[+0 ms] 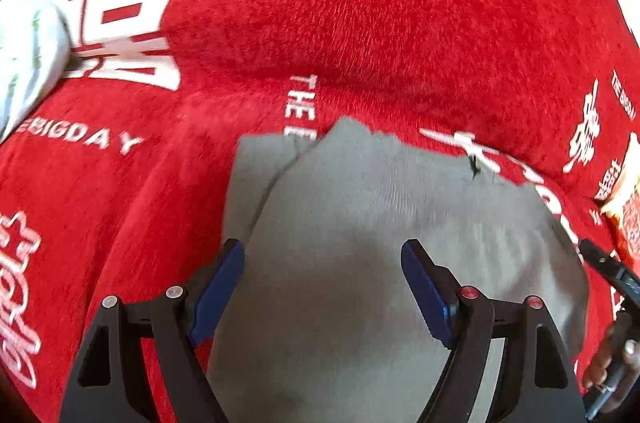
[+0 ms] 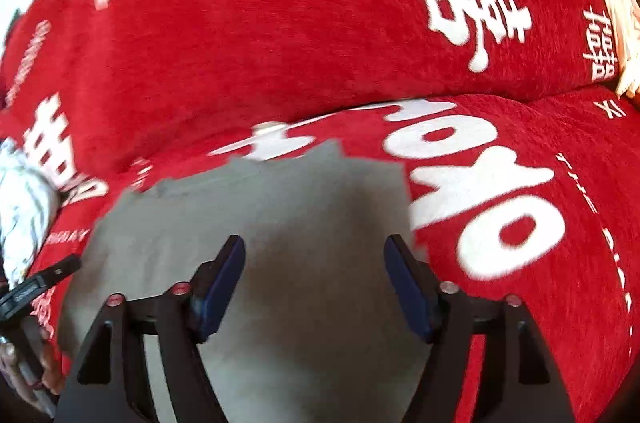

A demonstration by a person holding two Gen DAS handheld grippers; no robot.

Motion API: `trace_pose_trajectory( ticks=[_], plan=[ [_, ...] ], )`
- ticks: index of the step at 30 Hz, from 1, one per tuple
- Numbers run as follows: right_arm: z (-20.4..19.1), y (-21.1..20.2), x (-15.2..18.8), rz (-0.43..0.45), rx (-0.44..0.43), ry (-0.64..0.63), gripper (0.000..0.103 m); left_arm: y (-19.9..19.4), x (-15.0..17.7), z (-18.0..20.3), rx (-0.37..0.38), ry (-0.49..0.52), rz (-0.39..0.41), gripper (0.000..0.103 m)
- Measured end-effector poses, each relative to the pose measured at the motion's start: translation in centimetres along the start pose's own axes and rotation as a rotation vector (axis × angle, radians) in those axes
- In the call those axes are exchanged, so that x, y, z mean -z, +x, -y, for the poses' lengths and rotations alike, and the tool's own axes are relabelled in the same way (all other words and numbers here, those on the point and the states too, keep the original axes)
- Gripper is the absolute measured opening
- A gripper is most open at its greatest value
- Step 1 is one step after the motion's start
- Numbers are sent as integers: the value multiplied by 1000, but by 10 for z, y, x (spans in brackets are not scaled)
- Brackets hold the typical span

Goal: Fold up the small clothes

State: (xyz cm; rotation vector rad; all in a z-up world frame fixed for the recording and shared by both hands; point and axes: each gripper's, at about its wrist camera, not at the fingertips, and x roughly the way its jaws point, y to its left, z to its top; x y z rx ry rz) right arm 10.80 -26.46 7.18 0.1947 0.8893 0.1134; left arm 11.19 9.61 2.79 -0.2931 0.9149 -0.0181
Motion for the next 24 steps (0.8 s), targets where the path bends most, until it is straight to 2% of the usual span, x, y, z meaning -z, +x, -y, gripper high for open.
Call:
trace_pose_trajectory(
  ticks=[3,5,9,12,17,19,24],
  plan=[
    [-28,-16,28,27,6,-87,79,-16,22,-8,0,-18,-1,81],
    [-42,-18,46,12,17,-137,79,-24,33,-14,-4,-29,4,81],
    [-38,-10,77,-67,31,-110,79,-40,57,-27,2,-47,-4,81],
    [-34,-18,96,-59,45,-86,79,-47,74,-38,1,-61,-7,81],
    [-41,-33,109,-43,61,-100,80,-43,93,-53,48,-100,-28,81],
    [-43,-35,111,-42,59,-95,80,-45,96,-53,59,-99,-2,81],
    [-56,-35,111,-51,69,-109,80,-39,92,-49,169,-120,21,82]
  ],
)
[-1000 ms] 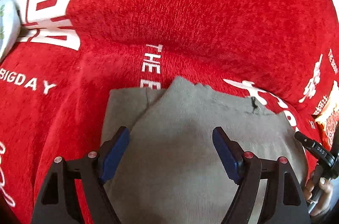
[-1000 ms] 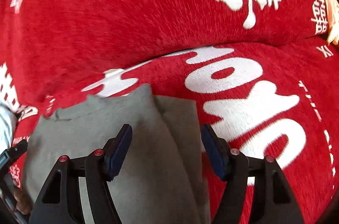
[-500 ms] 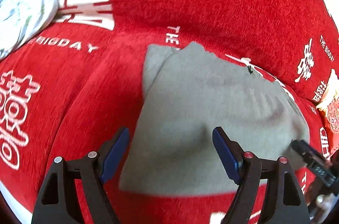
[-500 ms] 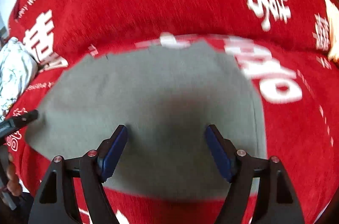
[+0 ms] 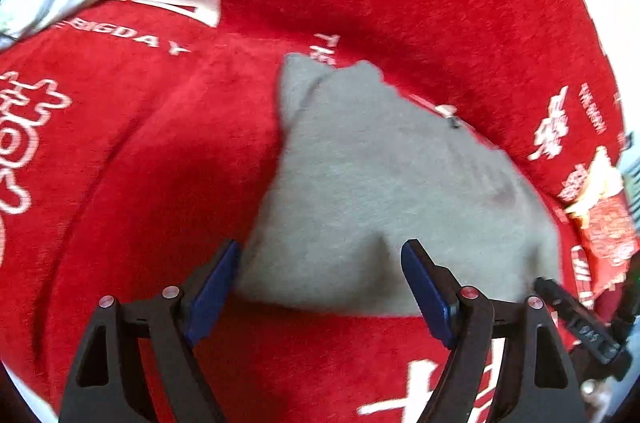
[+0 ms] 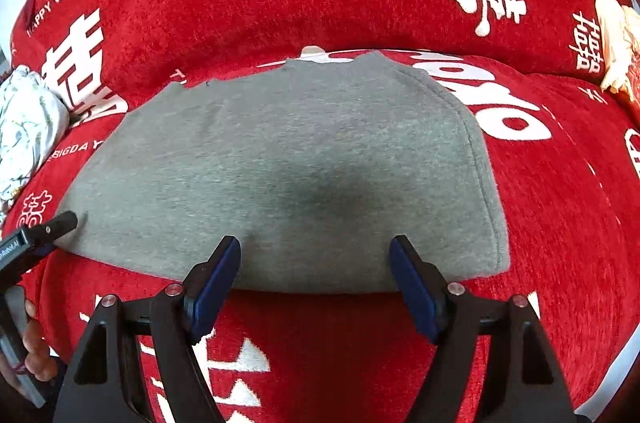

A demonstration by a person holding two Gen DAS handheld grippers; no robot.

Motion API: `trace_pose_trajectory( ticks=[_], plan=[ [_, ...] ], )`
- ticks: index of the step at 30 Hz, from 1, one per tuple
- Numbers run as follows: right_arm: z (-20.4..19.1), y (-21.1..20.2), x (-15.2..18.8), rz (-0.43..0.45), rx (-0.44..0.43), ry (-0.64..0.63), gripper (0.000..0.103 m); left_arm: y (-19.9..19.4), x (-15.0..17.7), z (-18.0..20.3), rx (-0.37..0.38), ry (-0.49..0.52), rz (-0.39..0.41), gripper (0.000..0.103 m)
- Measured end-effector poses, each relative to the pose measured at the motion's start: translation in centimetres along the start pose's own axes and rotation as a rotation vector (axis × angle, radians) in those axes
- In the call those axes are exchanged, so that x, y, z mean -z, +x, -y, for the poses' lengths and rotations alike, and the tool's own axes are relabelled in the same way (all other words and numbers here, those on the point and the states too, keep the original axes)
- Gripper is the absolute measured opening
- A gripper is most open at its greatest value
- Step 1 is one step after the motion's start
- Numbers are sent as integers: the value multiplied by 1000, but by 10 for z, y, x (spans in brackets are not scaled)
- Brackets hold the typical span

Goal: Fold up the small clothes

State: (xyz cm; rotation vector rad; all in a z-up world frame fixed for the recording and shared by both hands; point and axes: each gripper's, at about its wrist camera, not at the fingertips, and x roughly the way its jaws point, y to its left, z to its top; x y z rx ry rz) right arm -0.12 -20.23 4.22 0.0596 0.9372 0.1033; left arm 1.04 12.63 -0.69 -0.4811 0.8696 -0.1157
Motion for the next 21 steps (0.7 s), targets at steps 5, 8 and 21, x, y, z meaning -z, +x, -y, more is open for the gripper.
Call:
trace_pose_trajectory(
  ticks=[5,8,21],
  plan=[
    [-14,2,-6,-8,20,-35,80,8,-7,0,34,-20,38,82],
    [-21,5,-11,-13,29,-52,80,11,-13,-3,59,-33,50,82],
    [-88,31,-76,-57,-21,-185,80,24,-25,-44,318,-241,87,54]
  ],
)
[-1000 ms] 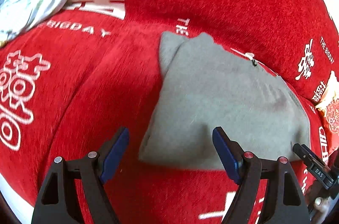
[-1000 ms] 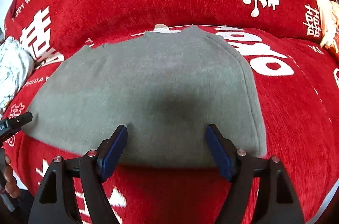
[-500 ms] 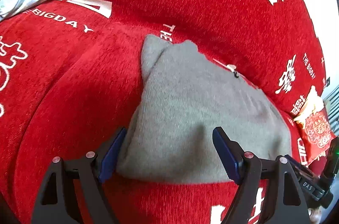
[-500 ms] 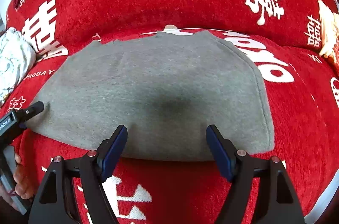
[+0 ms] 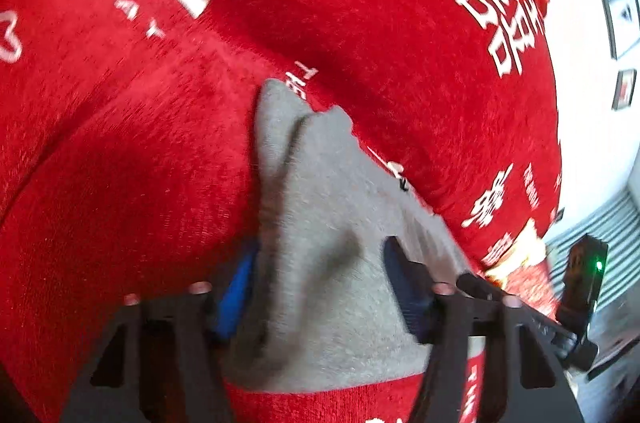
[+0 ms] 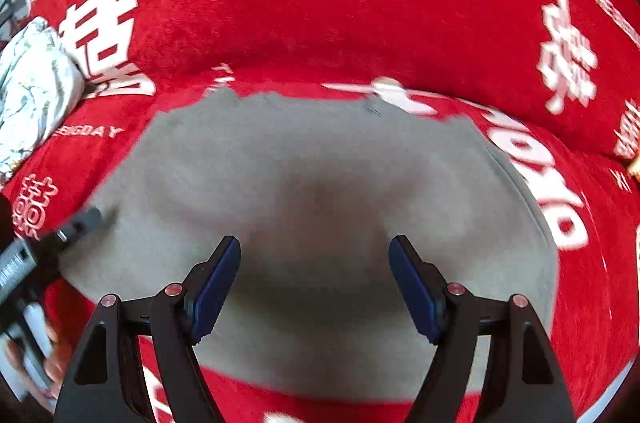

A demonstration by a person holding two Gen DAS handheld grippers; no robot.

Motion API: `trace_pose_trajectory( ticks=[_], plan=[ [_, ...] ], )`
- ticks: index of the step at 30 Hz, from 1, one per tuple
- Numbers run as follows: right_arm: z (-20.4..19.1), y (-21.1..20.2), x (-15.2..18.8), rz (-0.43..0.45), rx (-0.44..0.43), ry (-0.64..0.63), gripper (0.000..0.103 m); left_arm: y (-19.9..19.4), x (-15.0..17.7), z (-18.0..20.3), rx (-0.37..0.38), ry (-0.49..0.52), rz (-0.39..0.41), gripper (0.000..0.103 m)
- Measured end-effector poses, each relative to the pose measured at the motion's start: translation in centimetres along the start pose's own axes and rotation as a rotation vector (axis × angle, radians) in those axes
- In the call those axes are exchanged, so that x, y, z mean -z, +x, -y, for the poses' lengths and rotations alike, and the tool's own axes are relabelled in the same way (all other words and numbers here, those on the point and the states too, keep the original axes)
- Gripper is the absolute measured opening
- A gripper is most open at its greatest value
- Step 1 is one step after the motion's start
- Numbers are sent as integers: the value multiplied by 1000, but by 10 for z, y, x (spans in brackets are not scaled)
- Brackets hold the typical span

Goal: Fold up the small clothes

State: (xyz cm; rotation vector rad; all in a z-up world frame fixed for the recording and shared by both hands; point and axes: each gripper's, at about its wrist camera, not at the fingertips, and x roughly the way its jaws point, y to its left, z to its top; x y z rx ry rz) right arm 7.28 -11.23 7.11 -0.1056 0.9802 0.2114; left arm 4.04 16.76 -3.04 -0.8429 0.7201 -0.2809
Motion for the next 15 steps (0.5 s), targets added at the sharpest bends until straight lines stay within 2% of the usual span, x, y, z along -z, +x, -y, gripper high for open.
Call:
trace_pose_trajectory(
  ticks=[2,3,9,13,15],
  plan=[
    [-12,8,-19,-12,-25,-14,80,1,-2,-7,19,-37,0,43],
    [-21,13,-30,-24,-34,-28,80,2,-3,-9,20,-52,-1,40],
    [-80,54,-79,-85,-91,-90,80,6,-4,-9,24,-44,-20,39],
    [-120,91,-105,-152,-121,-103,80,5,-5,-11,31,-49,-26,39],
    [-141,114,-113,-218,-148,-110,80,5,-6,-11,31,-48,-32,39]
  ],
)
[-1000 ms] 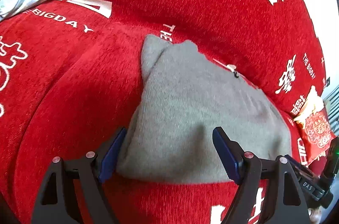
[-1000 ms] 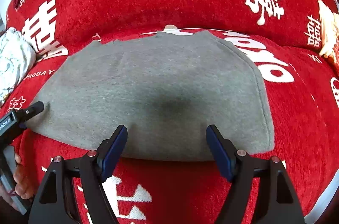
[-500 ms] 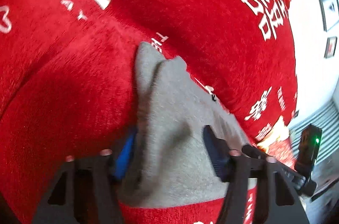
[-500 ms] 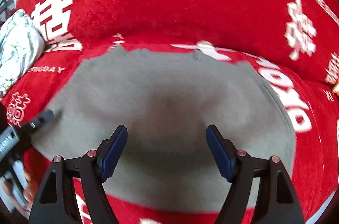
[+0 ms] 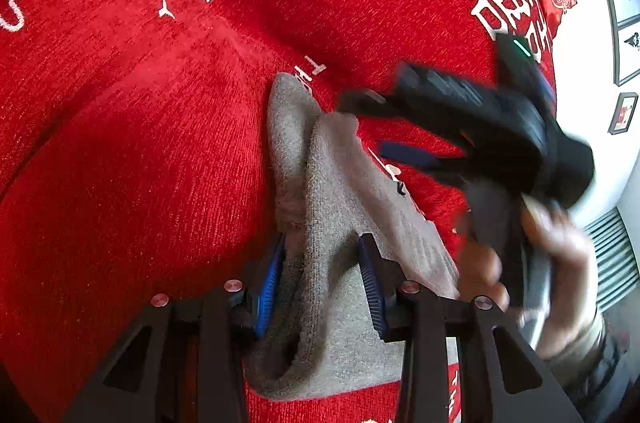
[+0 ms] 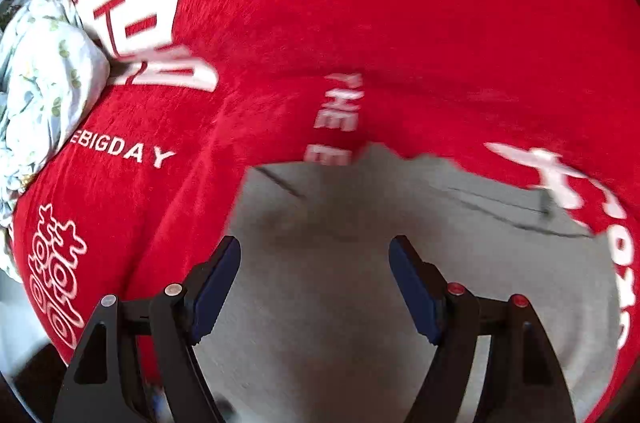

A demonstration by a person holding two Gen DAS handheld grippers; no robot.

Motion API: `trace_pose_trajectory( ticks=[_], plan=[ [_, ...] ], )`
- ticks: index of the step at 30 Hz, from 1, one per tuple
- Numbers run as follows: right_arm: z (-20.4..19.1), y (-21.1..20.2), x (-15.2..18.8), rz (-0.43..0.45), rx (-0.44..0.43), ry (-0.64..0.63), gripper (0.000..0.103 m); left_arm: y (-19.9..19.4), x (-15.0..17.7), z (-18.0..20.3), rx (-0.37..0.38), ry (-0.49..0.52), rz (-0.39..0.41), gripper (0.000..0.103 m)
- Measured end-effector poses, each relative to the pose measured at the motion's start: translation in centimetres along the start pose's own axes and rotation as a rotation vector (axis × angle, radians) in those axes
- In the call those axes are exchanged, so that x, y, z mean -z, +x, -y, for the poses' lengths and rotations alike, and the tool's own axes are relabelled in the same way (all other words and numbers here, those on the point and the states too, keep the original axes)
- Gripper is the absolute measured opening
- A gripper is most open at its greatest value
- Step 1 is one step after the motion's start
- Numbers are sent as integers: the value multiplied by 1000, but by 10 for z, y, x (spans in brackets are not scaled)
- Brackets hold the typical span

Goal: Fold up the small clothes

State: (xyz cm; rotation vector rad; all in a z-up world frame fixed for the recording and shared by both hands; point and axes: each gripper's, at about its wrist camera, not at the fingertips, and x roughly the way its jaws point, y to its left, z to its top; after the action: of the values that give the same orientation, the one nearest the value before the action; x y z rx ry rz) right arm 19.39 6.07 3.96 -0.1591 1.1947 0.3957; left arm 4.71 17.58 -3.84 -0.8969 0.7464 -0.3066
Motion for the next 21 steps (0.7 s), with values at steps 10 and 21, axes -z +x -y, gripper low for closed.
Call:
trace_pose_trajectory(
  ticks=[10,21],
  plan=[
    [-45,45,-7,-102,197,-211,26,-6,-3,1,24,9,-28,53],
    [47,-34,18,128,-202,69,24,-27,4,15,9,65,67,103]
  ],
)
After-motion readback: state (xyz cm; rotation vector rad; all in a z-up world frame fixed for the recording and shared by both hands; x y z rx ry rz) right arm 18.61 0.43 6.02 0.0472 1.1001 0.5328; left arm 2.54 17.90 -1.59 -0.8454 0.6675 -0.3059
